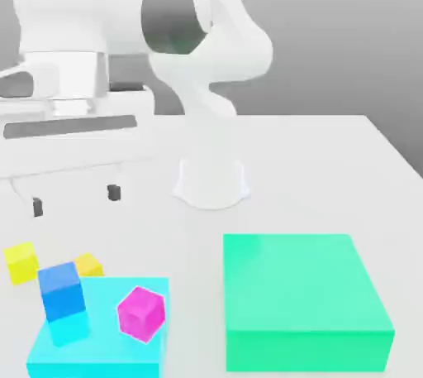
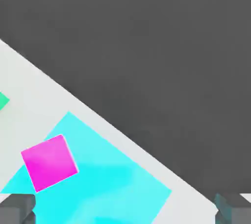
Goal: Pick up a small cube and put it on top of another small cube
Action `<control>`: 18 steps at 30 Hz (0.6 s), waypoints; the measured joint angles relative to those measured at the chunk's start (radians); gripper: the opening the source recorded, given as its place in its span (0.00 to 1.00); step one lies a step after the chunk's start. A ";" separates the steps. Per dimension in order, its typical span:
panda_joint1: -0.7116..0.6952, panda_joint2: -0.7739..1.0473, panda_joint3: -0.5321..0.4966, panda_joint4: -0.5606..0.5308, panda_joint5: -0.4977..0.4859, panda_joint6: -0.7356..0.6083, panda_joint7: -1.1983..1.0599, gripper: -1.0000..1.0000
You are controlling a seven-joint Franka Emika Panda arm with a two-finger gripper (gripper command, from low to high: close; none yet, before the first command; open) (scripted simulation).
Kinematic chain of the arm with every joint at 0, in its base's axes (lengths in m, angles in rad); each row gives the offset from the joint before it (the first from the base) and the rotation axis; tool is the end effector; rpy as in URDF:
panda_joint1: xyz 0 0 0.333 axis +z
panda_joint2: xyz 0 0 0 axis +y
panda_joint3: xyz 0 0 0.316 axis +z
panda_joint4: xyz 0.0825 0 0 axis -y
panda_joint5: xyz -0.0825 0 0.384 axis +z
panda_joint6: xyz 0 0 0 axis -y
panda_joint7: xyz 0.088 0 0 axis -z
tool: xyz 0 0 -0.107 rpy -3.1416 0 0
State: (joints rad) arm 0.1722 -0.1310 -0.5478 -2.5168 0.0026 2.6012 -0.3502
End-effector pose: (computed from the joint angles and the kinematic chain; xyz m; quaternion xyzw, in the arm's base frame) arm 0.4405 -0.1723 0.3395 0.9945 -0.0151 0.1039 0.0022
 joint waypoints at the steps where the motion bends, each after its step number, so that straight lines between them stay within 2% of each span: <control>1: -0.003 0.027 -0.012 -0.006 -0.003 0.009 -0.046 0.50; 12: -0.128 0.294 -0.057 -0.079 -0.068 0.120 -0.487 0.50; 18: -0.144 0.257 -0.044 -0.189 0.046 0.200 -0.423 0.50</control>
State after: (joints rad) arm 0.0280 0.1258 -0.5915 -2.7059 0.0487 2.8008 -0.7736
